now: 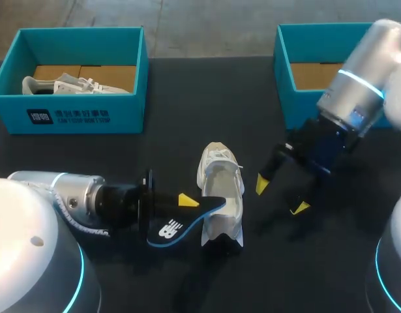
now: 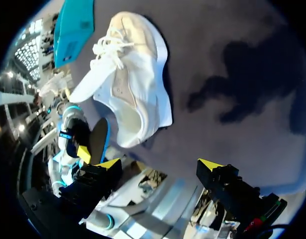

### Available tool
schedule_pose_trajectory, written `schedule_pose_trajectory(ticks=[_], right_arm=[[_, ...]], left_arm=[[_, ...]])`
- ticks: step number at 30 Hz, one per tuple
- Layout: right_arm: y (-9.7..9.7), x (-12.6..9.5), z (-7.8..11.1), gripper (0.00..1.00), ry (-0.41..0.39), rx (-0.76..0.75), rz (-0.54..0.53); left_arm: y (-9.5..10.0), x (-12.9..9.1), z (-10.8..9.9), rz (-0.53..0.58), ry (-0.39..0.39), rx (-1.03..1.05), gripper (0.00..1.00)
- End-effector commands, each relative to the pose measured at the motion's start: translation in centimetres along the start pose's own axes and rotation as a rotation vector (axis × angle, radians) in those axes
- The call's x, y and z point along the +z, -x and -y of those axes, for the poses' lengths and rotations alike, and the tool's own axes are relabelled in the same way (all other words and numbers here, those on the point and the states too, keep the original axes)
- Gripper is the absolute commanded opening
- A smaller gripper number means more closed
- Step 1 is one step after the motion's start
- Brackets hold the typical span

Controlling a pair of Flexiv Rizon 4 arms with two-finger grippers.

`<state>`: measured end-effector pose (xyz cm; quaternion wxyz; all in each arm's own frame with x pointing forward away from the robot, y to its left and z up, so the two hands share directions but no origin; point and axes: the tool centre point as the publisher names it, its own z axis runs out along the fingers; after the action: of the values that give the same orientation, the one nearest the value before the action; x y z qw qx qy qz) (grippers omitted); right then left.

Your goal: Take the shoe out of the shoebox, open the shoe tongue, remove and reinsert the insole, then place the shoe into the shoebox

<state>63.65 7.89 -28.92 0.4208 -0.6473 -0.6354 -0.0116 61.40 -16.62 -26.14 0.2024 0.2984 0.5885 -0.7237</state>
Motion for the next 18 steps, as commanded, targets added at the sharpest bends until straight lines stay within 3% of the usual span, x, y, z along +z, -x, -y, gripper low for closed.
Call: schedule_pose_trajectory(ticks=[1, 18], right_arm=[[0.1, -0.3, 0.1, 1.0, -0.115, -0.007, -0.013], [0.4, -0.5, 2.8, 1.0, 0.225, -0.068, -0.149]], left_arm=[[-0.1, 0.1, 0.1, -0.002, 0.002, 0.001, 0.0], [-0.2, 0.3, 0.1, -0.012, -0.004, -0.002, 0.0]])
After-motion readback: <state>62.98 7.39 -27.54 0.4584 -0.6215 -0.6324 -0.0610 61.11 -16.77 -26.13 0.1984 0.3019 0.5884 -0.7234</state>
